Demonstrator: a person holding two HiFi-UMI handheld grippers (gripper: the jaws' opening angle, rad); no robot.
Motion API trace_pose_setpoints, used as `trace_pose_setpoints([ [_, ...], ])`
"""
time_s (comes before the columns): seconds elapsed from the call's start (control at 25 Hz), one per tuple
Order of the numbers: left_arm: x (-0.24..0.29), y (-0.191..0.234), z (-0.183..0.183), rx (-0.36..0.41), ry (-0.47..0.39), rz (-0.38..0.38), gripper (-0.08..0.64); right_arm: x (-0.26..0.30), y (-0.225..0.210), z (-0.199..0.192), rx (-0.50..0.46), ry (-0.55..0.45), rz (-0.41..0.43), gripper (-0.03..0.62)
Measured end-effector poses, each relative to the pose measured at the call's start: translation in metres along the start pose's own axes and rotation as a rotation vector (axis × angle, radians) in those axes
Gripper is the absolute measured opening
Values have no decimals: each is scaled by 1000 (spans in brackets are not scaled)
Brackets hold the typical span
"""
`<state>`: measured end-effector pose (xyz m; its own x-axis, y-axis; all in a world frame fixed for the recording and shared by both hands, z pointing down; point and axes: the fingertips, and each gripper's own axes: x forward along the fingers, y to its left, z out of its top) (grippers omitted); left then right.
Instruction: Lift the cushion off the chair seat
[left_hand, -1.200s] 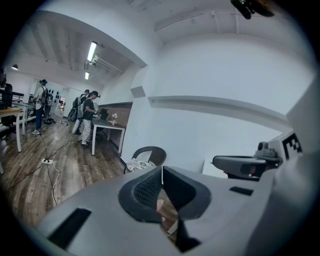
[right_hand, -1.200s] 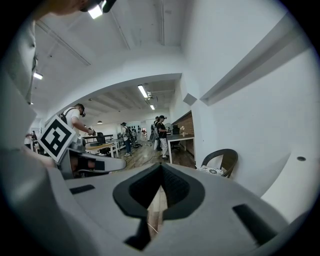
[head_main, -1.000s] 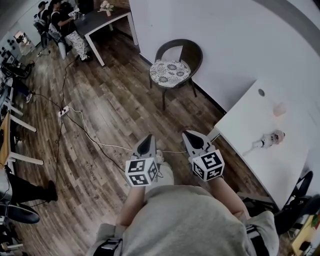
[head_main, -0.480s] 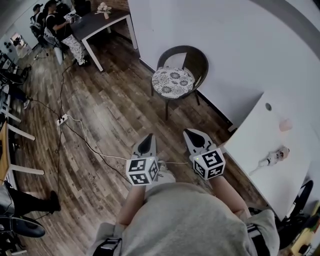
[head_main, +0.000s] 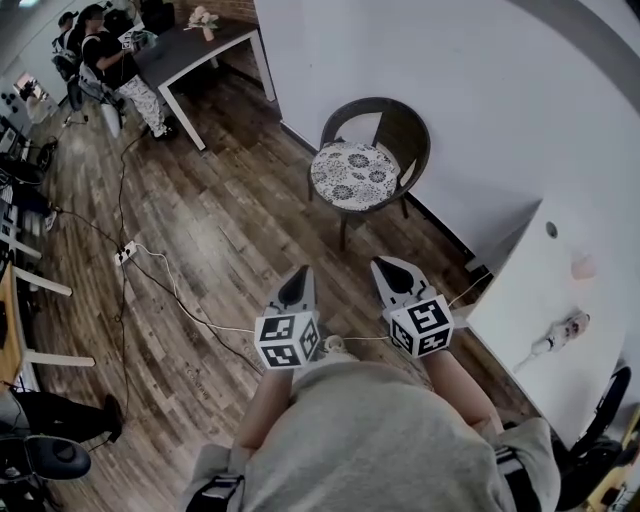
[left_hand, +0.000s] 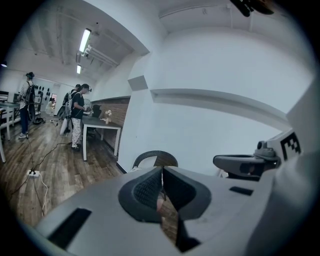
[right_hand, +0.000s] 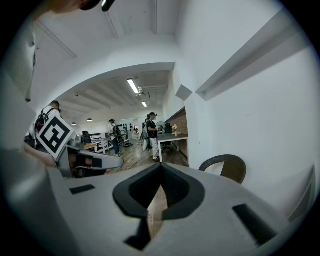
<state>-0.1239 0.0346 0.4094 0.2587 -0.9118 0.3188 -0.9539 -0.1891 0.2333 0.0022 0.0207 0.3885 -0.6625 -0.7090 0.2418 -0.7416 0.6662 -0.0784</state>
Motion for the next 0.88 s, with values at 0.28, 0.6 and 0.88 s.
trace_pose_setpoints([
  [0.28, 44, 33, 16, 7, 17, -21, 11, 50, -15, 11, 5, 4, -25, 3],
  [0.6, 92, 58, 26, 15, 45, -58, 11, 95, -36, 17, 13, 7, -60, 2],
  [0.88, 127, 64, 34, 41, 55, -87, 12, 111, -52, 15, 39, 23, -90, 3],
])
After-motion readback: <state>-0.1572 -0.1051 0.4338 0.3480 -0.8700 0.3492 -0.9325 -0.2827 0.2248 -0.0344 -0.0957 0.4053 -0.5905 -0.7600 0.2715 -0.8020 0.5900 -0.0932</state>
